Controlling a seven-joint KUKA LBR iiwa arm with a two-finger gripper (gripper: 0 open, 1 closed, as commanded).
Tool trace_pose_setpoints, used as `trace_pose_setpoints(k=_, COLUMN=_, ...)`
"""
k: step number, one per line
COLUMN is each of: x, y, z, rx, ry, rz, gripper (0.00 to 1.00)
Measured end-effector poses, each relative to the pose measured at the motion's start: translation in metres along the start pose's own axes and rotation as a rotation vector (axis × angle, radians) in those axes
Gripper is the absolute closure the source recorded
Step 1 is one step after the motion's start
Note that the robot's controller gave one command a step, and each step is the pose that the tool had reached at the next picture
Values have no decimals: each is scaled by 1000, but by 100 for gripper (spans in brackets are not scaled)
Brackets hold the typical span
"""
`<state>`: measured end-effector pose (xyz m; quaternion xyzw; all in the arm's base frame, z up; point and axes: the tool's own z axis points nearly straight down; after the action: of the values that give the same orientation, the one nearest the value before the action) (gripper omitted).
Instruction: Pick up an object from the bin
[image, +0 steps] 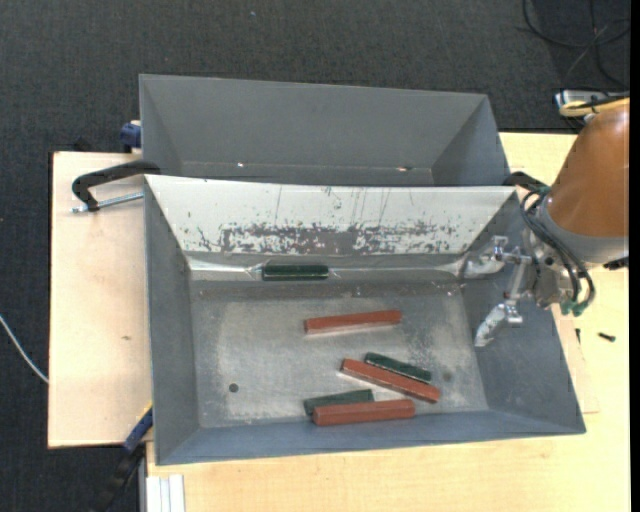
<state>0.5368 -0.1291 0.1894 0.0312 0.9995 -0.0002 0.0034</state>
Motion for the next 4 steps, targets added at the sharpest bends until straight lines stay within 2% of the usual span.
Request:
trace_pose_setpoints(k=1, x=-5, y=25, z=68, rx=0, ry=2, rz=-82, gripper=0)
trace_pose_setpoints(k=2, x=-17, y=45, z=107, rx=-1, ry=6, rz=83, gripper=0)
trace_pose_setpoints(k=3, x=-19, y=50, z=113, rx=-1, ry=7, rz=113, gripper=0)
trace_pose_setpoints(k=4, x=-40, y=62, z=102, rx=-1, ry=3, rz=-60, gripper=0)
